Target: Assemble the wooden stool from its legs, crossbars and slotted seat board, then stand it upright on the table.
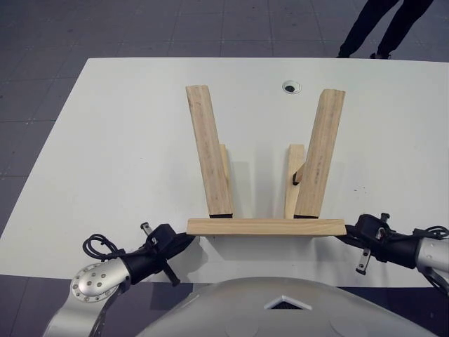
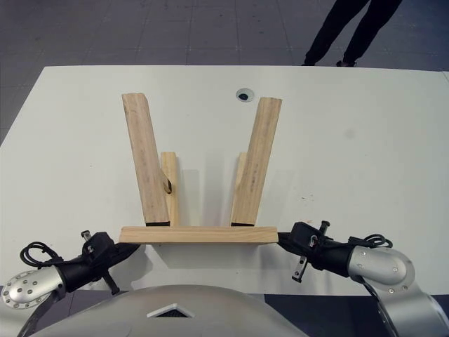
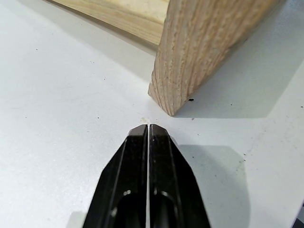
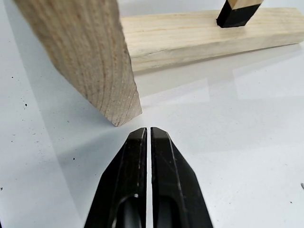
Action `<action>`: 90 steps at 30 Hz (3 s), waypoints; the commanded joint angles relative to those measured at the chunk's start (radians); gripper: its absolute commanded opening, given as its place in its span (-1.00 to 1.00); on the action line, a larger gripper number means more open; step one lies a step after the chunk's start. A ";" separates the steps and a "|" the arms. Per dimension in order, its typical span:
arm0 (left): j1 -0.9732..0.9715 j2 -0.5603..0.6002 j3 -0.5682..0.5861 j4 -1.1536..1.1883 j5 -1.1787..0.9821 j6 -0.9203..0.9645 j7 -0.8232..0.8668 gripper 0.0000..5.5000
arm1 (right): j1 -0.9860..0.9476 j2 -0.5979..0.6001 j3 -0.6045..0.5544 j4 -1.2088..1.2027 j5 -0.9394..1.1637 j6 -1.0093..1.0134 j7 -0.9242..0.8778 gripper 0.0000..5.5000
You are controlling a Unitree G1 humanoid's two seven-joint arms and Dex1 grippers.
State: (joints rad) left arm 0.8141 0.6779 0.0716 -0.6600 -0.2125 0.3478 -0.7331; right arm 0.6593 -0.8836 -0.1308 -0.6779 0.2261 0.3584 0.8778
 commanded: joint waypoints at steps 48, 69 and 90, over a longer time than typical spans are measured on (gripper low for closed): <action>-0.061 0.011 0.054 -0.096 -0.159 -0.044 -0.100 -0.96 | -0.018 0.022 0.015 -0.129 0.049 0.070 -0.017 -0.95; -0.105 0.036 0.009 0.045 0.067 -0.038 0.000 -0.96 | 0.034 0.017 -0.108 -0.156 0.088 0.078 0.022 -0.95; -0.106 0.032 -0.007 0.018 0.020 0.034 -0.006 -0.96 | -0.082 0.025 0.108 -0.036 -0.036 0.038 -0.002 -0.95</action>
State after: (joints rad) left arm 0.7167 0.7137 0.0756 -0.6331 -0.1915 0.3663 -0.7486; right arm 0.5931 -0.8610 -0.0408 -0.7073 0.1980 0.3947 0.8797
